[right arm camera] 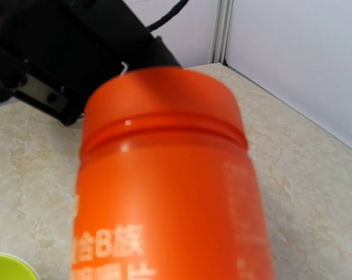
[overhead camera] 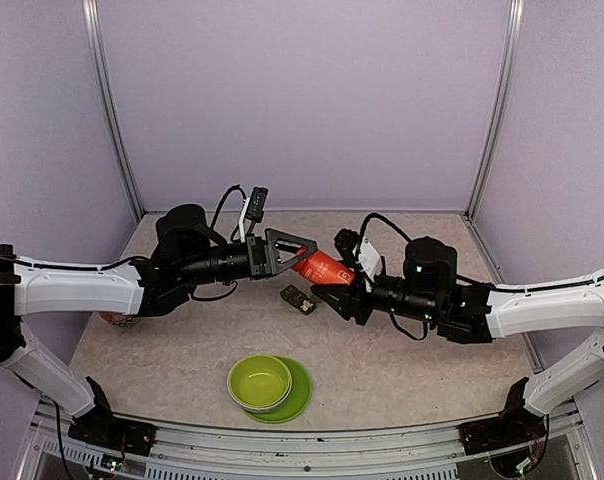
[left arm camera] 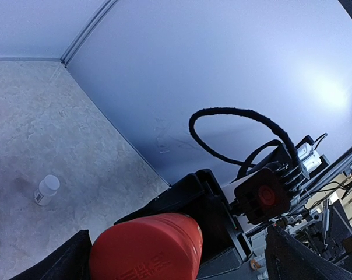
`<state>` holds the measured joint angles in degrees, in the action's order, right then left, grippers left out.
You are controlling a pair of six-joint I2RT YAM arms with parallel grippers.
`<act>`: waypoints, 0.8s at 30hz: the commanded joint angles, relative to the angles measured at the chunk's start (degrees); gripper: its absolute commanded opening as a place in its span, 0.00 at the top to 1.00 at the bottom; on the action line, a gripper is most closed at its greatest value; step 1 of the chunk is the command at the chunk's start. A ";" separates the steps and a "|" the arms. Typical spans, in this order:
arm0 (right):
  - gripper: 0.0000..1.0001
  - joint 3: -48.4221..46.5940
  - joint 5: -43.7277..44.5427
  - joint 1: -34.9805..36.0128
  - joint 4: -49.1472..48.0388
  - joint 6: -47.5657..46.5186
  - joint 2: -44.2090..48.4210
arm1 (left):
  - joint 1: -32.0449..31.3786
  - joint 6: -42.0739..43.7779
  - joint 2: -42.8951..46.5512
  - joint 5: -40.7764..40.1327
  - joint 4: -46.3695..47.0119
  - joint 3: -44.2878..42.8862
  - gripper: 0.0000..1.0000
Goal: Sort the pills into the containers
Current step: Screw the lid of the pill bottle onto the pill bottle.
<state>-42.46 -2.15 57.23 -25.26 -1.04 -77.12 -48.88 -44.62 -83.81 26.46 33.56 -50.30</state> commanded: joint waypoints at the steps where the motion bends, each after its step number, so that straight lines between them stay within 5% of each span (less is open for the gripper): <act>1: 0.59 -0.06 0.79 0.03 -0.68 -0.75 -0.75 | -0.03 0.57 -0.38 2.67 0.94 -0.54 0.01; 10: 0.60 -0.86 -8.98 0.09 0.12 -1.33 -3.20 | 0.10 1.14 0.39 2.87 1.22 -0.89 0.01; 24: 0.59 2.43 -1.57 0.09 -1.54 -8.35 3.74 | 1.30 0.93 0.27 -0.50 -11.62 -3.43 0.06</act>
<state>-41.30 -7.16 57.14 -24.69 -6.11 -76.69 -48.29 -44.47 -83.90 26.57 25.47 -52.25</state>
